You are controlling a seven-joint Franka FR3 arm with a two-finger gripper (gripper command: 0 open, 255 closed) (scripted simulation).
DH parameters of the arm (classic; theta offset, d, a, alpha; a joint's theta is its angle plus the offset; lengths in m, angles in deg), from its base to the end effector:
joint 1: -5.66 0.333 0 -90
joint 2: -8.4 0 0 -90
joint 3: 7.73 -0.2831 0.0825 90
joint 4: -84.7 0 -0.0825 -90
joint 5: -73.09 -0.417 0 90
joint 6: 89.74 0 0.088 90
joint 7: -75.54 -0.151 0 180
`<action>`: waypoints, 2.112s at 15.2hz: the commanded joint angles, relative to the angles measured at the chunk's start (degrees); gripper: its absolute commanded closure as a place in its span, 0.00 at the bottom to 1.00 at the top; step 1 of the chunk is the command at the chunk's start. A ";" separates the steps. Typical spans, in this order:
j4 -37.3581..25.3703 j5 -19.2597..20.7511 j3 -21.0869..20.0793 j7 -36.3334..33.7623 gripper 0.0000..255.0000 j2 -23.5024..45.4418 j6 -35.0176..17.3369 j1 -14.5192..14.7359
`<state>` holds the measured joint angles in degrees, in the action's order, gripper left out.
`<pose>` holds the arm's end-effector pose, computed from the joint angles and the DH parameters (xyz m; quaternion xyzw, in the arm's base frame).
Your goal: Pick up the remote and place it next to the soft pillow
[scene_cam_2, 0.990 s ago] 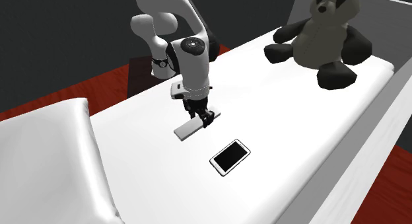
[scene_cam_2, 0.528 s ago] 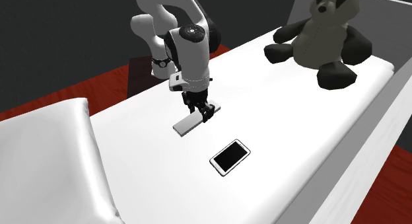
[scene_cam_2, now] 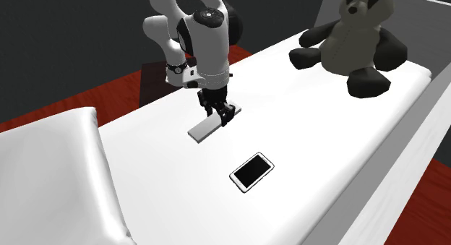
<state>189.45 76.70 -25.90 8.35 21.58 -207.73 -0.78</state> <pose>0.6290 0.1202 0.3234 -0.8899 0.4560 -0.0002 0.0101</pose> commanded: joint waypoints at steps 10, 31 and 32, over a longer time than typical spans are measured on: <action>-6.15 -0.81 -0.25 0.40 1.00 -1.96 8.00 -0.04; -30.64 0.97 3.21 9.14 1.00 8.78 21.99 -4.12; -33.16 1.22 3.56 10.05 1.00 10.45 22.87 -4.48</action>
<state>158.38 77.72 -22.70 17.41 30.63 -185.56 -4.81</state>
